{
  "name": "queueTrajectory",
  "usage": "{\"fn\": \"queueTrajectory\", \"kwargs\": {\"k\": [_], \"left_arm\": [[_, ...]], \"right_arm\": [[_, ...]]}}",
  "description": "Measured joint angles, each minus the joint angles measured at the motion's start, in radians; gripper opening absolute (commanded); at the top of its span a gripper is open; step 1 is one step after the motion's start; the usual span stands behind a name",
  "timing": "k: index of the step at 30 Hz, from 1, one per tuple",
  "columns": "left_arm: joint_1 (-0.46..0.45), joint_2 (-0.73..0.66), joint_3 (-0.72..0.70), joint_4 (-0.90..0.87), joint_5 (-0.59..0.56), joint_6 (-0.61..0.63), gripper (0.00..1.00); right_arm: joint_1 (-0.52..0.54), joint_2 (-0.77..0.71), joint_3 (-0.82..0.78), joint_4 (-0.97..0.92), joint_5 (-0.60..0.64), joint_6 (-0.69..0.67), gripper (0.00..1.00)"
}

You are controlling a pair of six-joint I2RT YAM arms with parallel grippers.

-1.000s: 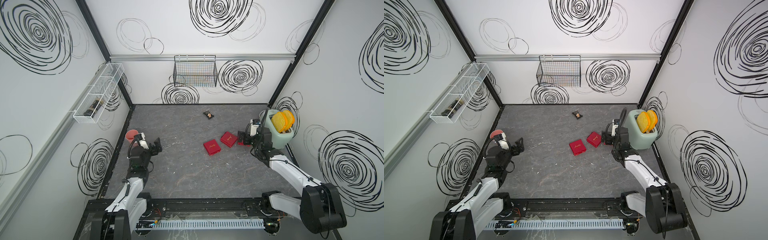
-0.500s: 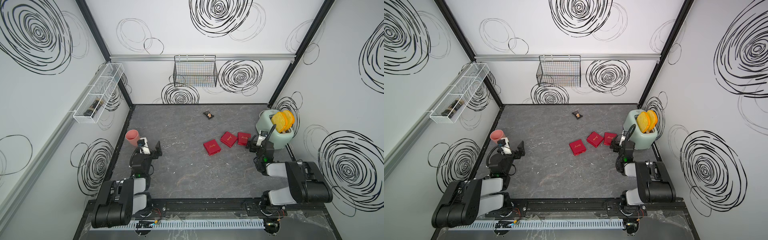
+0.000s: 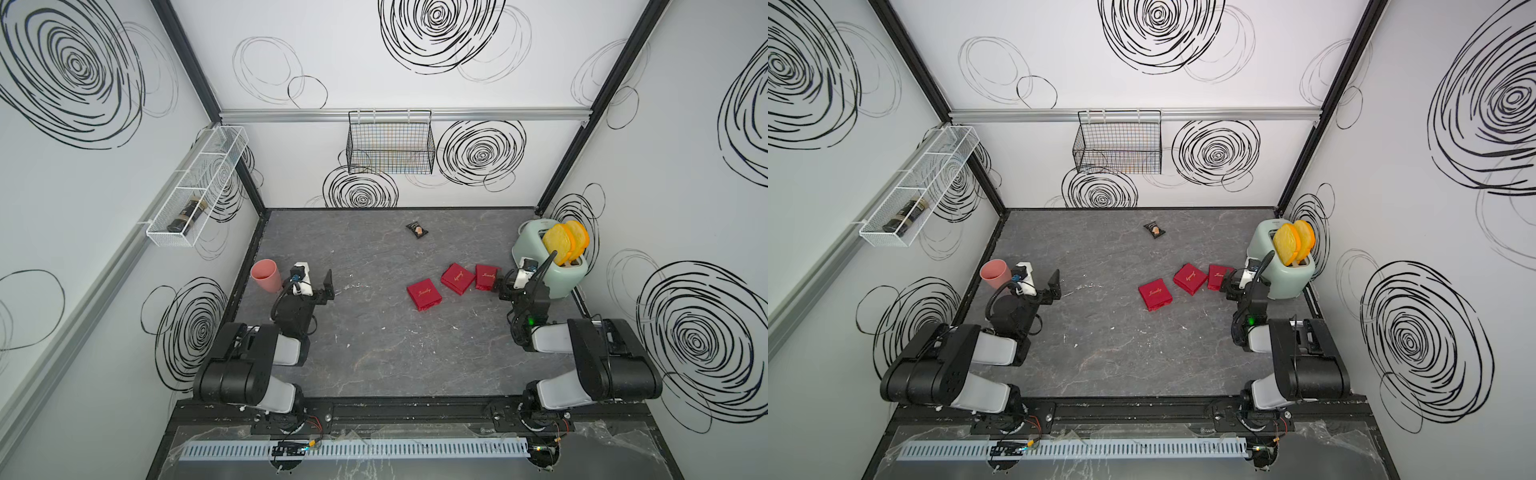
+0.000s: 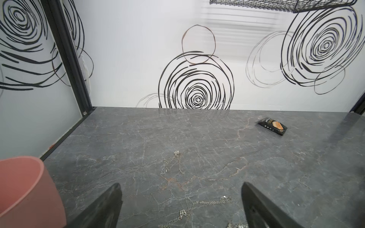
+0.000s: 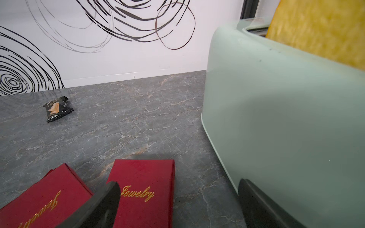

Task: Take the necklace out of the lift-off lid jewelry box
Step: Reset both arms

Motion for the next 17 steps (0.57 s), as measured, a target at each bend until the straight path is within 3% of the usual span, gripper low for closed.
{"fn": "queueTrajectory", "kwargs": {"k": [17], "left_arm": [[-0.007, 0.000, 0.000, -0.010, -0.042, 0.016, 0.96]], "right_arm": [[0.000, 0.000, 0.000, 0.003, -0.001, 0.000, 0.97]]}}
